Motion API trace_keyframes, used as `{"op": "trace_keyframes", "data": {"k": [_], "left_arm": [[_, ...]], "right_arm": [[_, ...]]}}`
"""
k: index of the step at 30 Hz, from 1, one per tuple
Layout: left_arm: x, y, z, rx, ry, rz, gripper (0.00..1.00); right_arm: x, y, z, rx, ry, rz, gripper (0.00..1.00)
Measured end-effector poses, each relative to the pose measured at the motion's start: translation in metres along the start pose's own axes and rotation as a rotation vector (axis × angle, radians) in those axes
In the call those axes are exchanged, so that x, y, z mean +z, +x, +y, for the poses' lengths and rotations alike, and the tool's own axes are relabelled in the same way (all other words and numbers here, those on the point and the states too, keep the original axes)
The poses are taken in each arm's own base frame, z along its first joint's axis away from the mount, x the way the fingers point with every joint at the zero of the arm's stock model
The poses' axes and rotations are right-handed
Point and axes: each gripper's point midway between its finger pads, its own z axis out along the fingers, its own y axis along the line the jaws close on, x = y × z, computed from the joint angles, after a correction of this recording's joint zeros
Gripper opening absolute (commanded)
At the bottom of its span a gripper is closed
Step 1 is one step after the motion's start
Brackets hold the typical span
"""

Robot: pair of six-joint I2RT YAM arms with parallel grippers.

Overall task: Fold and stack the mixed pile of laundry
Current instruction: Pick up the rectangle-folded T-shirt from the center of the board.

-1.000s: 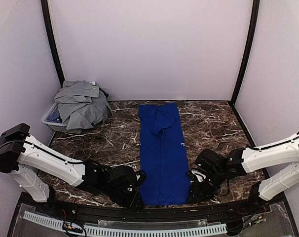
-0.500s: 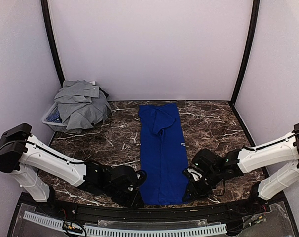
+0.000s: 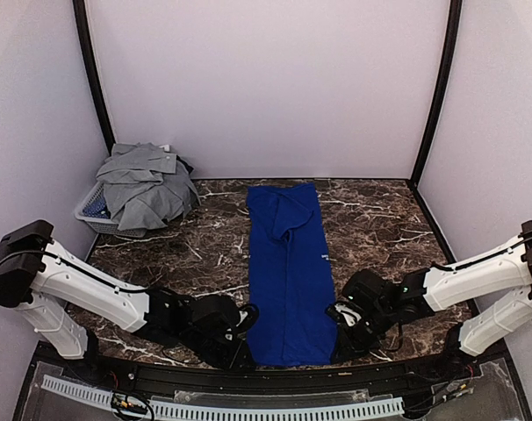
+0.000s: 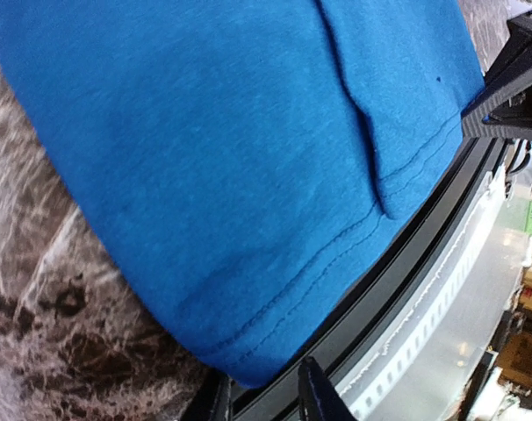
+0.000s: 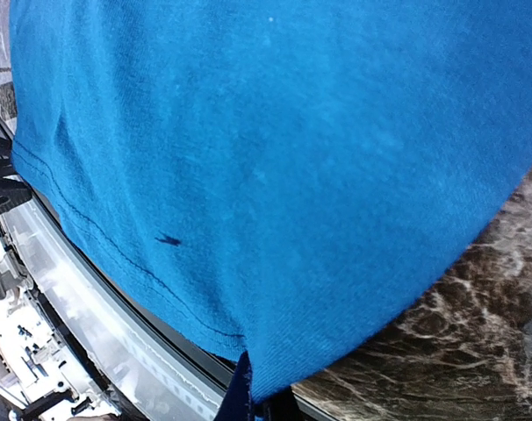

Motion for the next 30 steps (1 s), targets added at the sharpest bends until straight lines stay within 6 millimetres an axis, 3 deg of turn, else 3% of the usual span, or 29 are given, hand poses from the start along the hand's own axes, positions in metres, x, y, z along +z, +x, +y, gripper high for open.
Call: {"op": "trace_keyframes", "data": {"k": [8,16,22,27,30], "left_arm": [[-0.011,0.009,0.009,-0.055,0.059,-0.011,0.33],[-0.011,-0.007,0.016,-0.155,0.098,-0.044,0.25],[-0.002,-0.012,0.008,-0.150,0.110,-0.024,0.17],[-0.001,-0.010,0.008,-0.154,0.113,-0.016,0.14],[-0.004,-0.005,0.013,-0.164,0.115,-0.014,0.18]], "right_arm": [[0.002,0.002,0.002,-0.013,-0.002,0.007,0.00],[0.003,0.004,0.003,-0.015,-0.002,0.009,0.00],[0.003,0.005,0.003,-0.011,-0.002,0.012,0.00],[0.002,0.005,0.005,-0.008,-0.007,0.009,0.00],[0.001,0.006,0.007,-0.012,-0.010,0.009,0.00]]}}
